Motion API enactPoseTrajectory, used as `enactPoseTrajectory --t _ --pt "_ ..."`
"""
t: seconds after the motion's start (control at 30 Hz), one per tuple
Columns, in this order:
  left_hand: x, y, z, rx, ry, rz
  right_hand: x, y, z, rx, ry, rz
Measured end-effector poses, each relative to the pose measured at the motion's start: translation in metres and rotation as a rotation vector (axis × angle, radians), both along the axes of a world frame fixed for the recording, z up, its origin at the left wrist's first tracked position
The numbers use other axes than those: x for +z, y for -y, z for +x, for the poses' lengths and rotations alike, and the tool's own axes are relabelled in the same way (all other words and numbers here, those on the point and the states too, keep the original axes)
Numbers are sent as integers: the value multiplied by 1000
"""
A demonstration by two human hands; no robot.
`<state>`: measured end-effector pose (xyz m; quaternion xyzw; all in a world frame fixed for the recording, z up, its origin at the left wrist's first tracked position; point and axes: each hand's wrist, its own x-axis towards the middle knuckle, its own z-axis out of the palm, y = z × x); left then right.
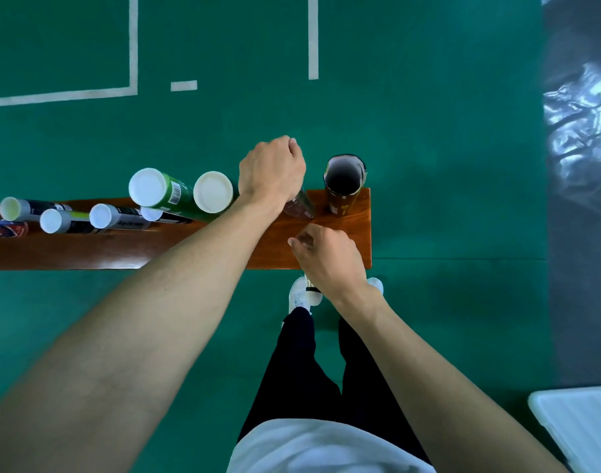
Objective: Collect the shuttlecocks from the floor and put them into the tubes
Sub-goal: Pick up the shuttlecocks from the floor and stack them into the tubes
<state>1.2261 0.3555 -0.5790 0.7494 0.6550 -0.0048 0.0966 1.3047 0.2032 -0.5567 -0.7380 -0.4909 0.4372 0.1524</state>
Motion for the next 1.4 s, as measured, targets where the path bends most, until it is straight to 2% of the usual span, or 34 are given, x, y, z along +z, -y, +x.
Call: enactPoseTrajectory --t 0.4,0.67,0.93,1.17,1.3,1.4 --pt "2 -6 -2 -65 89 -64 5 24 21 -92 38 42" --pt "4 -7 -1 -21 95 -104 17 36 40 -159 4 16" --pt "12 -6 -5 -40 89 -111 31 45 53 -260 -232 -38" --pt "19 -7 -5 -32 133 -172 40 48 65 -278 -301 -96" --pt "26 -7 -7 -36 149 -242 47 48 74 -339 -442 -106" --pt "38 -11 -8 -33 169 -300 50 46 83 -334 -427 -79"
